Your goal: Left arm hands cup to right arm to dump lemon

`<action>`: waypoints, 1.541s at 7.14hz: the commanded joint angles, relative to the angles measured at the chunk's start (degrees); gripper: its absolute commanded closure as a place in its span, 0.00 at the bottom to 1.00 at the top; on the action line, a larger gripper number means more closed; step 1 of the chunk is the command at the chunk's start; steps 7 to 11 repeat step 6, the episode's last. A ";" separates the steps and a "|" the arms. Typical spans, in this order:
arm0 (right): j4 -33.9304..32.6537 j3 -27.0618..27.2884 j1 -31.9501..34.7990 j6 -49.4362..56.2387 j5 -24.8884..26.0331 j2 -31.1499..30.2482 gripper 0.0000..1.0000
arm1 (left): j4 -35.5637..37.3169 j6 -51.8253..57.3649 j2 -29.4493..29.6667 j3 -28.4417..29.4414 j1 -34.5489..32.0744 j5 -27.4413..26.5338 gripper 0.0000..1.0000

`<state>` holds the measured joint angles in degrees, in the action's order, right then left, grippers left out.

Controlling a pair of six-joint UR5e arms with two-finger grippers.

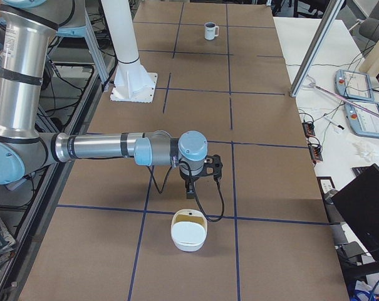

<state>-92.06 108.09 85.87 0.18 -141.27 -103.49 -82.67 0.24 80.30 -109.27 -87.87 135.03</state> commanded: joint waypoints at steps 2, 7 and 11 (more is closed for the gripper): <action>0.04 0.37 0.00 0.09 0.29 0.13 0.00 | -0.12 0.46 -0.50 -2.63 0.33 0.32 0.00; 0.04 2.46 0.00 0.00 0.20 -0.13 0.00 | 0.05 0.37 -0.94 -3.41 0.33 3.81 0.00; 0.04 2.46 0.00 0.00 0.20 -0.13 0.00 | 0.05 0.37 -0.94 -3.41 0.33 3.81 0.00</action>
